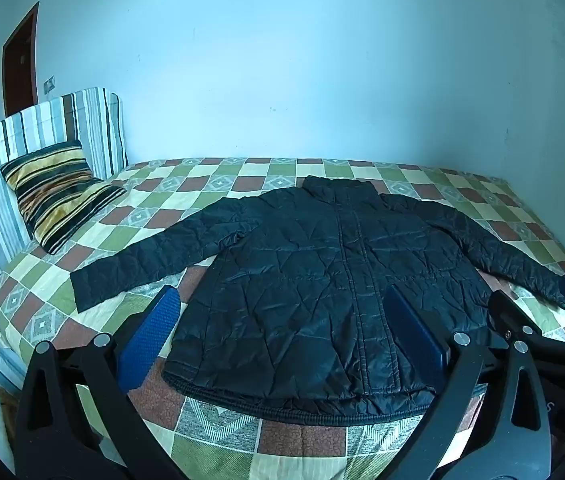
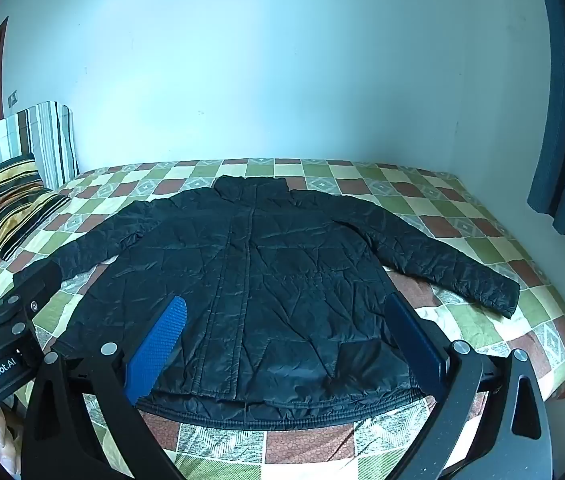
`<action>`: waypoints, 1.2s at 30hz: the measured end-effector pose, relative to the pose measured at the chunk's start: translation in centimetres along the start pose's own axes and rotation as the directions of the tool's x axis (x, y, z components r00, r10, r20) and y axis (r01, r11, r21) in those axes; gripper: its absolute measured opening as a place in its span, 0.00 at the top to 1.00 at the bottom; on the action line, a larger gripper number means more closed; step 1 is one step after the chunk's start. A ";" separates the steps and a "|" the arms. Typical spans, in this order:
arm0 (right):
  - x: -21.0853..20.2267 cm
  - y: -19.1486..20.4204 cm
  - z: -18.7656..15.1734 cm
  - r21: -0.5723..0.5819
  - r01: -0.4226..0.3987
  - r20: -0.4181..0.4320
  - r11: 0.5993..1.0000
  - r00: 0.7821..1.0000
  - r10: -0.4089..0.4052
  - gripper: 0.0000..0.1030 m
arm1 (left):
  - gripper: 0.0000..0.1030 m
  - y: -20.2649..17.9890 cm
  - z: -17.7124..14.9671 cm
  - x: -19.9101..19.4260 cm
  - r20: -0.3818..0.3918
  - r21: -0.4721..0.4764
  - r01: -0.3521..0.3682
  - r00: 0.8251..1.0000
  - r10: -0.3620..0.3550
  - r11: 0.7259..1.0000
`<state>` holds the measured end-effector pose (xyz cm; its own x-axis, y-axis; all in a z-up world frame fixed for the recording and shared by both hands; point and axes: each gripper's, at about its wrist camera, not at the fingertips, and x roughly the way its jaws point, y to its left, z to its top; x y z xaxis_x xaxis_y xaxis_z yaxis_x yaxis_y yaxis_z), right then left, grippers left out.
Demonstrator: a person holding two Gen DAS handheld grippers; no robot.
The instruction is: Fold large clothes
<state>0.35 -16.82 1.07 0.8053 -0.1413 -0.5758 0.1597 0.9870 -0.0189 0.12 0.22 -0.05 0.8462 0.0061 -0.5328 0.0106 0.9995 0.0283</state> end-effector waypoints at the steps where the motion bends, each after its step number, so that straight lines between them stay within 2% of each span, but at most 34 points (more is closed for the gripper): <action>1: 0.0 0.0 0.0 0.000 0.000 0.000 1.000 1.000 0.000 0.05 | 0.02 0.1 0.0 0.0 -0.002 -0.006 -0.004 1.000 0.004 1.000; 2: 0.0 0.0 0.0 -0.001 0.001 0.000 1.000 1.000 -0.001 0.05 | 0.02 0.1 0.0 0.1 -0.003 -0.013 -0.008 1.000 0.008 1.000; 3: 0.0 0.0 0.0 0.000 0.000 0.003 1.000 1.000 0.000 0.05 | 0.02 -0.7 0.0 0.1 -0.004 0.030 -0.010 1.000 0.011 1.000; 5: 0.0 0.0 0.0 0.001 0.001 0.003 1.000 1.000 -0.001 0.05 | 0.02 -0.1 0.2 0.2 -0.011 0.003 0.007 1.000 -0.007 1.000; 11: 0.0 -0.2 0.0 0.005 0.002 0.001 1.000 1.000 -0.002 0.05 | 0.02 0.4 0.1 0.1 -0.003 -0.006 0.001 1.000 -0.001 1.000; 36: -0.1 0.1 0.0 -0.005 0.004 0.001 1.000 1.000 -0.004 0.05 | 0.02 0.5 -0.4 0.2 -0.003 -0.010 0.001 1.000 -0.001 1.000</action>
<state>0.24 -16.67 1.12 0.8052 -0.1449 -0.5750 0.1597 0.9869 -0.0250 0.07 0.77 -0.44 0.8445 0.0056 -0.5355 0.0058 0.9998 0.0196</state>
